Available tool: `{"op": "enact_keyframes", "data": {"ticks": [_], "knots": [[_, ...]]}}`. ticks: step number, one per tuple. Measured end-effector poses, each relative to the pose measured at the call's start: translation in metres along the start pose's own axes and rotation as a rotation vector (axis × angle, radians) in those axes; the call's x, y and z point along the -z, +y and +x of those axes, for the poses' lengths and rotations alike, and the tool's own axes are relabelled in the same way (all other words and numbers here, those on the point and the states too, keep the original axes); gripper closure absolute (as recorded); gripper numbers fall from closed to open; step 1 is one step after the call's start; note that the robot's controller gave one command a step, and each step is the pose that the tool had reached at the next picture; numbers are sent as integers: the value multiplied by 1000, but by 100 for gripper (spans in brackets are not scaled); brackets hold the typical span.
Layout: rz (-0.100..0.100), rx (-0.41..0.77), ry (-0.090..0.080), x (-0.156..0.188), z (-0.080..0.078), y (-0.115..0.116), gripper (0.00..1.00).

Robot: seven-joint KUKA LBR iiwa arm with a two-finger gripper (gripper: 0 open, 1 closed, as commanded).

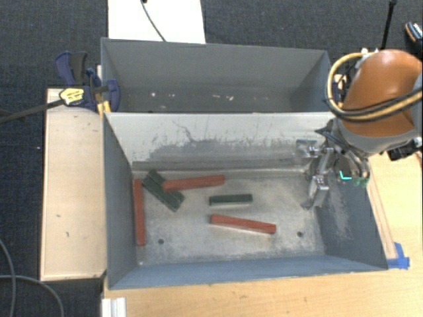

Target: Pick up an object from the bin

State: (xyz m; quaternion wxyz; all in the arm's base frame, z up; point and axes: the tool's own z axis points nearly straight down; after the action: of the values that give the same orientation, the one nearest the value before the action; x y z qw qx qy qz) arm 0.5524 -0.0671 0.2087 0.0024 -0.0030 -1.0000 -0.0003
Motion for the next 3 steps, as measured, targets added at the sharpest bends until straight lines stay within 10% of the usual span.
{"op": "enact_keyframes", "data": {"ticks": [1,2,3], "knots": [[-1,-21,1,-138,13,39,0],[-2,-36,-3,-139,27,85,0],[0,-36,-5,-138,26,81,100]]}}
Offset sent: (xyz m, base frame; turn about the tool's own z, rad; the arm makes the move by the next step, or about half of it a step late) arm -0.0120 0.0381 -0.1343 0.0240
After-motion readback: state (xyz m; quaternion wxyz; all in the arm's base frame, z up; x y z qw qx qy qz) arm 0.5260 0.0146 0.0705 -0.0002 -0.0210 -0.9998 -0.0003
